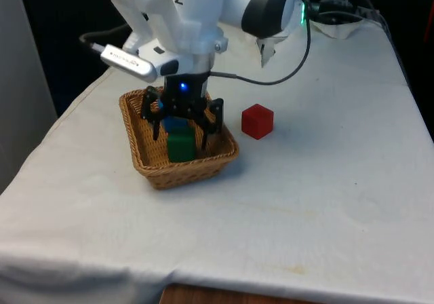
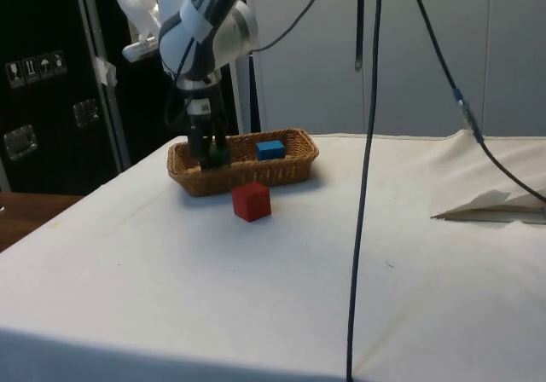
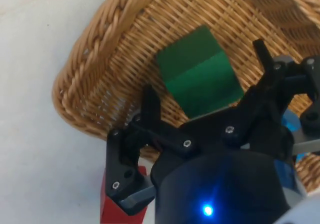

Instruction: Pick up exactly two blocks and place them into the basket.

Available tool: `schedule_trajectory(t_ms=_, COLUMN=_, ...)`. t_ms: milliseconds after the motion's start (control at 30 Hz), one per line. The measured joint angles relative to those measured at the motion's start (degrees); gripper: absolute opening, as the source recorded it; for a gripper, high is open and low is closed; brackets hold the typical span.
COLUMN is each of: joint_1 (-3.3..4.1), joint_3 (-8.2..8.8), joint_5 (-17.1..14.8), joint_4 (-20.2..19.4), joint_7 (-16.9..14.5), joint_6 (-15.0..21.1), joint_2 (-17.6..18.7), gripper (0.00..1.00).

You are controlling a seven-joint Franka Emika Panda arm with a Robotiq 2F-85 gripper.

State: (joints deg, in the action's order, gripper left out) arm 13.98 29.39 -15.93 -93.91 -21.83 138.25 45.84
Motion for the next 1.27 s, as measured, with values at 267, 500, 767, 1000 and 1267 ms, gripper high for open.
schedule_trajectory(t_ms=267, joint_1=0.46, joint_3=0.8, joint_5=0.2, joint_4=-2.2, joint_7=0.0, joint_6=-2.4, joint_2=-4.7, gripper=1.0)
schedule_trajectory(t_ms=500, joint_1=1.32, joint_3=1.2, joint_5=0.6, joint_4=-2.9, joint_7=0.9, joint_6=-4.4, joint_2=-7.7, gripper=1.0)
schedule_trajectory(t_ms=767, joint_1=3.21, joint_3=0.69, joint_5=2.6, joint_4=-5.7, joint_7=3.6, joint_6=-4.6, joint_2=-10.9, gripper=1.0)
schedule_trajectory(t_ms=1000, joint_1=4.87, joint_3=0.0, joint_5=2.9, joint_4=-7.5, joint_7=5.6, joint_6=-3.8, joint_2=-12.1, gripper=1.0)
schedule_trajectory(t_ms=1267, joint_1=6.47, joint_3=-1.49, joint_5=3.8, joint_4=-9.5, joint_7=8.5, joint_6=-2.8, joint_2=-13.7, gripper=1.0)
